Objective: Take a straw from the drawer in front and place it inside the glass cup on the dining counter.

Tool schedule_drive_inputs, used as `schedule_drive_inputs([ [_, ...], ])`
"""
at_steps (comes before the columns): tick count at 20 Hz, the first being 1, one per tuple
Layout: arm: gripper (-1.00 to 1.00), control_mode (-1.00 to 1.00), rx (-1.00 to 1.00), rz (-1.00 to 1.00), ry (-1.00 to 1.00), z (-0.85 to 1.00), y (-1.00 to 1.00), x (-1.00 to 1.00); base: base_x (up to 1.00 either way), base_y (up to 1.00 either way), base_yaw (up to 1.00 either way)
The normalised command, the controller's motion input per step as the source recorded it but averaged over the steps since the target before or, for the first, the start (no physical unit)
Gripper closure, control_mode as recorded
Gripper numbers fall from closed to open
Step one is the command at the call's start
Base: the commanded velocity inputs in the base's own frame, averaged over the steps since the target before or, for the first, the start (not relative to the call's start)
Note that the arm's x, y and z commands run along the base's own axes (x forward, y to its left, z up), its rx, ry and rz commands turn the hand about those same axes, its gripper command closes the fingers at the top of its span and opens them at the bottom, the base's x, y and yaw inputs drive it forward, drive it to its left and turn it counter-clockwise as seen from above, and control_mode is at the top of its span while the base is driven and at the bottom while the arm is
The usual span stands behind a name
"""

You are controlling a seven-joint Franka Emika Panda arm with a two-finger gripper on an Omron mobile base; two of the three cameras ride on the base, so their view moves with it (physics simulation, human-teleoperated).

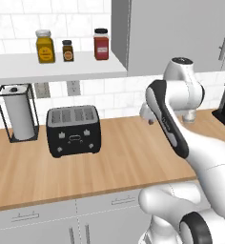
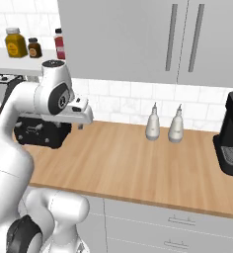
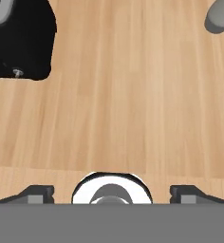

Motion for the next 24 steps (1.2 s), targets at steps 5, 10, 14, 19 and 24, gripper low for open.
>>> schedule_drive_inputs([
  [5, -1.0, -1.0, 0.0, 0.0, -0.02, -0.35, 0.0, -0.31, 0.0, 0.0, 0.0],
  [10, -1.0, -1.0, 0.0, 0.0, -0.08, -0.33, 0.0, -0.11, 0.0, 0.0, 0.0],
  [14, -1.0, -1.0, 0.0, 0.0, -0.05, -0.25, 0.0, -0.13, 0.0, 0.0, 0.0],
  [19, -1.0, 1.0, 0.0, 0.0, -0.01, -0.11, 0.0, -0.07, -0.06, 0.0, 0.0],
  [24, -1.0, 1.0, 0.0, 0.0, 0.0, 0.0, 0.0, 0.0, -0.27, -0.08, 0.06],
])
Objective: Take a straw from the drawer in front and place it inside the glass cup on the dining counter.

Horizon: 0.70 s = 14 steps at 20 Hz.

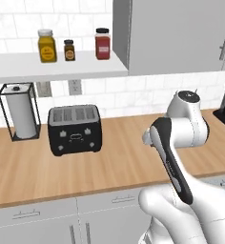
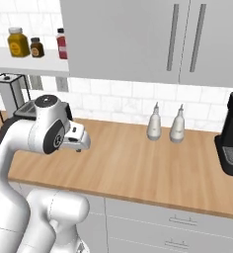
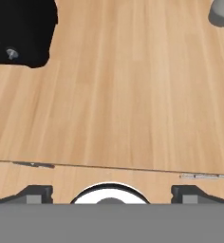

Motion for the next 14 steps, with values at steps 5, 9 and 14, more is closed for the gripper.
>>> schedule_drive_inputs([
  [5, -1.0, 1.0, 0.0, 0.0, 0.0, 0.0, 0.0, 0.0, -0.4, -0.34, 0.15],
  [9, -1.0, 1.0, 0.0, 0.0, 0.0, 0.0, 0.0, 0.0, -0.47, -0.41, 0.16],
  [14, -1.0, 1.0, 0.0, 0.0, 0.0, 0.0, 0.0, 0.0, -0.4, -0.5, 0.21],
])
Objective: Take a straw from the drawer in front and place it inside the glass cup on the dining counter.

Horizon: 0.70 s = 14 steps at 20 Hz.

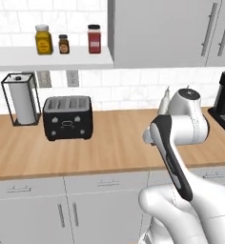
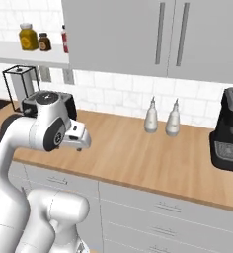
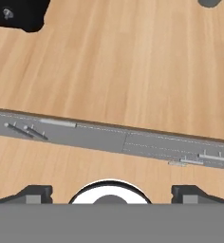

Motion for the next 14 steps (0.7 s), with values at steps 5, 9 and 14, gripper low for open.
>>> schedule_drive_inputs([
  [5, -1.0, 1.0, 0.0, 0.0, 0.0, 0.0, 0.0, 0.0, -0.26, -0.53, 0.31],
  [9, -1.0, 1.0, 0.0, 0.0, 0.0, 0.0, 0.0, 0.0, -0.16, -0.67, 0.36],
  [14, -1.0, 1.0, 0.0, 0.0, 0.0, 0.0, 0.0, 0.0, -0.24, -0.6, 0.38],
])
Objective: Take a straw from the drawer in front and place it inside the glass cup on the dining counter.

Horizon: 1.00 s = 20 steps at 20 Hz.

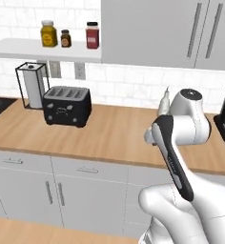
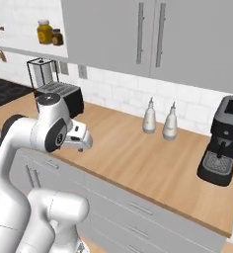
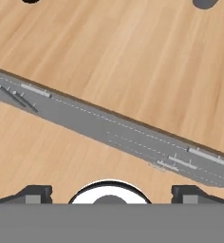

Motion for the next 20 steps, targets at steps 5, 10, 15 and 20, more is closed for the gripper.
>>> schedule_drive_inputs([
  [5, -1.0, 1.0, 0.0, 0.0, 0.0, 0.0, 0.0, 0.0, -0.28, -0.48, 0.4],
  [10, -1.0, -1.0, -0.01, 0.12, -0.01, -0.12, 0.02, -0.02, -0.08, -0.07, 0.2],
  [15, -1.0, -1.0, -0.15, 0.2, 0.0, -0.3, 0.57, 0.0, 0.0, 0.0, 0.0],
  [20, -1.0, -1.0, -0.22, 0.03, 0.0, -0.37, 0.99, 0.0, 0.0, 0.0, 0.0],
])
